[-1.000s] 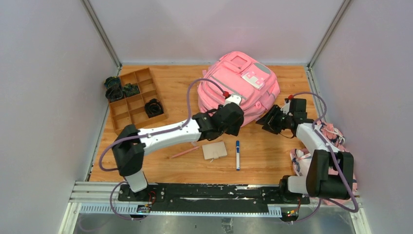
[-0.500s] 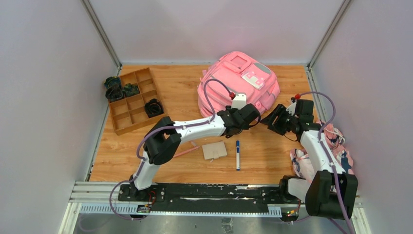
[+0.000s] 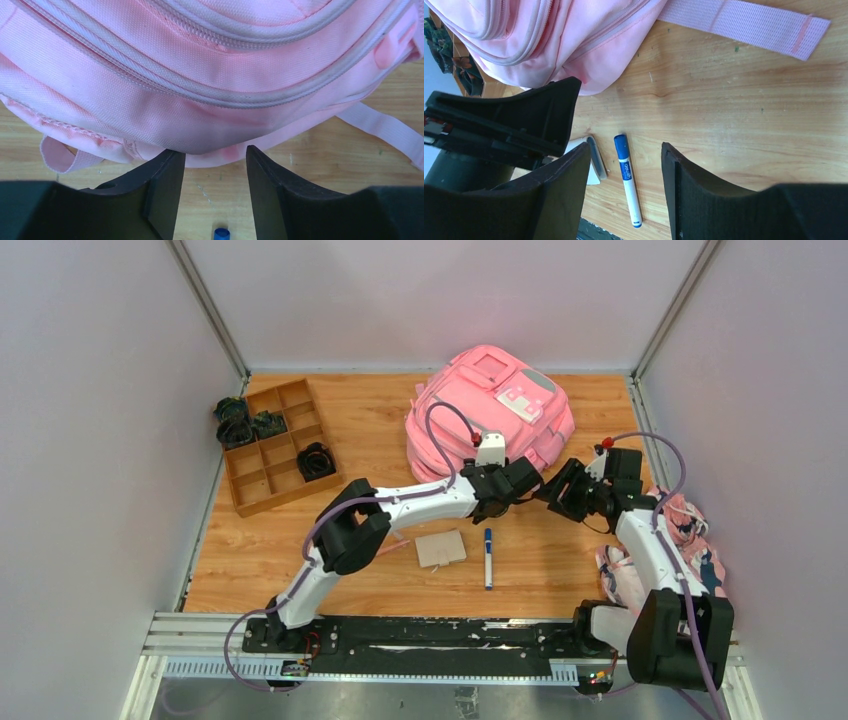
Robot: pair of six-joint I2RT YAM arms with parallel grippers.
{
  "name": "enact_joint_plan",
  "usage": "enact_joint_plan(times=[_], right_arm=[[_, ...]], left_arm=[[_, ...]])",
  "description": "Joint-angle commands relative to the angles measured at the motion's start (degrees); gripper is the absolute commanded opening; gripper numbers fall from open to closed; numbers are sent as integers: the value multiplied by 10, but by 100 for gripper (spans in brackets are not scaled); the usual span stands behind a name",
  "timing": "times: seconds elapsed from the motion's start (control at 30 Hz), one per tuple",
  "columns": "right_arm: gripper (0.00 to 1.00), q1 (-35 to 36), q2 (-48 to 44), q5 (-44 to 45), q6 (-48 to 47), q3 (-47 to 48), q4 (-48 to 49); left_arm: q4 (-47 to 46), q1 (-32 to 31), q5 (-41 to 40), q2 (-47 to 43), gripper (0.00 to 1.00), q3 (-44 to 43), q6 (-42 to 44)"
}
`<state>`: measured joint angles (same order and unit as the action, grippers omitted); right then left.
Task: Pack the student bag
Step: Zip the student bag at the center of the board.
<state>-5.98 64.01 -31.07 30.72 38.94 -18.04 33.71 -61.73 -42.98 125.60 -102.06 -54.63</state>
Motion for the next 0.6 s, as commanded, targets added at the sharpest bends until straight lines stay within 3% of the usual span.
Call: enact_joint_plan(times=[0.0, 0.2, 0.4, 0.5, 0.57], right_arm=[[58, -9, -18, -15, -4, -14, -4], [58, -9, -22, -16, -3, -16, -3], [58, -9, -22, -13, -3, -16, -4], [59, -9, -16, -21, -3, -18, -2], [61, -7, -12, -65, -8, -13, 8]], left_arm=[[16, -8, -49, 27, 53, -19, -36], [24, -8, -44, 40, 47, -29, -37], [18, -8, -44, 34, 18, -21, -24], [-51, -5, -9, 10, 4, 21, 22], [-107, 0, 36, -19, 0, 65, 63]])
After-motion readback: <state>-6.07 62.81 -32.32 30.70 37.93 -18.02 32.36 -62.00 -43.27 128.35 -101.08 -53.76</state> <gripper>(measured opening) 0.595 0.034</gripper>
